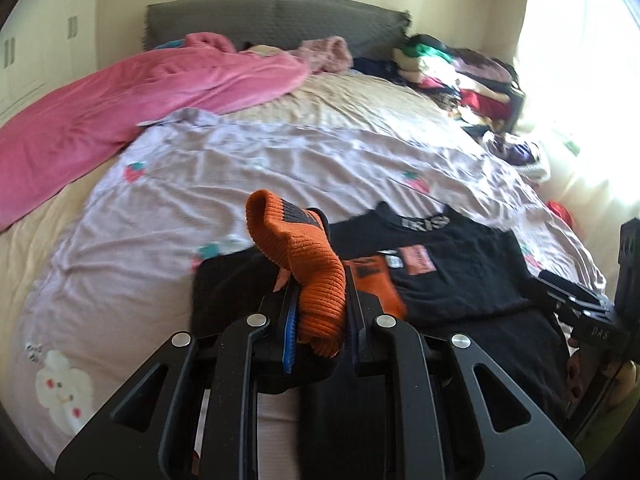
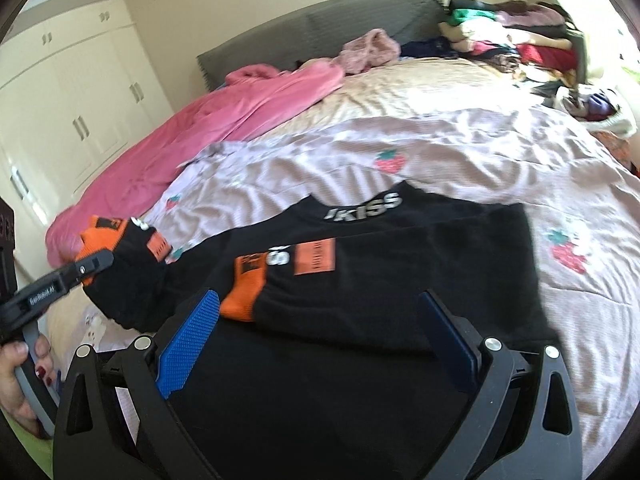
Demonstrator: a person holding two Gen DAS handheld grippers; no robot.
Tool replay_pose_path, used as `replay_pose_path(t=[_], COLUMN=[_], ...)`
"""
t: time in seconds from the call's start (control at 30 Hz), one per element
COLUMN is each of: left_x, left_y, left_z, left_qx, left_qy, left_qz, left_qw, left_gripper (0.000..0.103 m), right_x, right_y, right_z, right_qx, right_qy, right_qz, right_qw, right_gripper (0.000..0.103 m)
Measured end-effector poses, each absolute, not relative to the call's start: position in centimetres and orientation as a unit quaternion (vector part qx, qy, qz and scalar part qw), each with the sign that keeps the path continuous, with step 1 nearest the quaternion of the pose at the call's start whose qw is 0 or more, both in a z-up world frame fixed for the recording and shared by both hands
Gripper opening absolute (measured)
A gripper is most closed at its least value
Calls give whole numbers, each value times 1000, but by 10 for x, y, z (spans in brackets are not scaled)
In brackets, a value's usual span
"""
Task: Fold small clothes
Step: 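Fold the cuff across the shirt body with the left tool and release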
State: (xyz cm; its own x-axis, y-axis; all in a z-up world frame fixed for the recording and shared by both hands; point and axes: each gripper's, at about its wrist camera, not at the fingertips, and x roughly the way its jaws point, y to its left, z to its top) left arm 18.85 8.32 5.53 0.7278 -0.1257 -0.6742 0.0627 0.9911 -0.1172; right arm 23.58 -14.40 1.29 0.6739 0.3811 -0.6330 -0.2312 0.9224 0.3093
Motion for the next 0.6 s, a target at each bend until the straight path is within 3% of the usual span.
replay_pose_path(t=[0.37, 0.53, 0.6], left_x=[209, 211, 209], left_y=[2, -14, -20], left_z=[26, 14, 14], left_qx=[-9, -19, -16], left_qy=[408, 426, 426], left_qz=[-116, -152, -160], left_qw=[905, 892, 890], left_gripper=[14, 21, 33], right_x=[222, 218, 219], right_y=[-221, -236, -237], right_z=[9, 6, 6], right_qx=[145, 155, 156], right_qy=[355, 354, 356], right_qz=[106, 90, 88], right_qw=[917, 918, 917], right_gripper=[98, 98, 98])
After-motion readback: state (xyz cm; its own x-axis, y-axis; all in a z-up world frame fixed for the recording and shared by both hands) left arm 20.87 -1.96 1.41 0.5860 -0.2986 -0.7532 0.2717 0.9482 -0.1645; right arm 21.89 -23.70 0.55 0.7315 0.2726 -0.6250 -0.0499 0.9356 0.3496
